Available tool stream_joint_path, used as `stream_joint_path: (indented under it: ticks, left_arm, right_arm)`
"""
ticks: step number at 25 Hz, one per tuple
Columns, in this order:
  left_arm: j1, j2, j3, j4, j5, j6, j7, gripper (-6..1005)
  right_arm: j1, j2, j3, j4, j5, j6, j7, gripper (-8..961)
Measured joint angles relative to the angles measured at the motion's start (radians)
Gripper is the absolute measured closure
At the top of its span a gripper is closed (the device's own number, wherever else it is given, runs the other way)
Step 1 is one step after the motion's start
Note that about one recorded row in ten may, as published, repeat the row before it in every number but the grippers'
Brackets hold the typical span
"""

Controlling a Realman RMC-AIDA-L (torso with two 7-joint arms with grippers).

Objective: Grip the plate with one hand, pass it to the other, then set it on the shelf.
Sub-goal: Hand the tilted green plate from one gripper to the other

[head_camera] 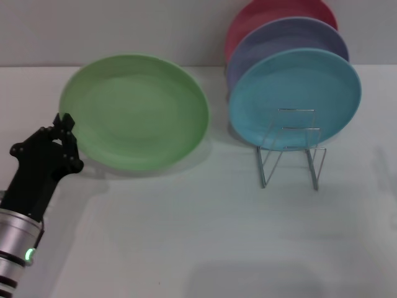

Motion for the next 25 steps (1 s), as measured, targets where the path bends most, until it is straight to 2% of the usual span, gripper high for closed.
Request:
stream_joint_path:
  ticks: [1, 5, 16, 25]
  left_arm:
    - [-0.004, -0.001, 0.058, -0.013, -0.076, 0.0, 0.051, 965]
    - [-0.011, -0.001, 0.117, -0.034, -0.175, 0.001, 0.109, 966]
    - [-0.051, -0.001, 0.132, -0.039, -0.245, -0.001, 0.131, 966]
    - [-0.079, -0.001, 0.185, -0.032, -0.346, 0.001, 0.16, 966]
  right_arm:
    - [0.0, 0.0, -0.016, 0.023, 0.0, 0.001, -0.031, 316]
    - [0.008, -0.003, -0.059, 0.119, 0.0, 0.014, -0.143, 319]
    - [0.064, -0.007, -0.106, 0.324, -0.017, 0.138, -0.34, 320]
    - [0.12, -0.003, -0.114, 0.388, -0.081, 0.306, -0.357, 318]
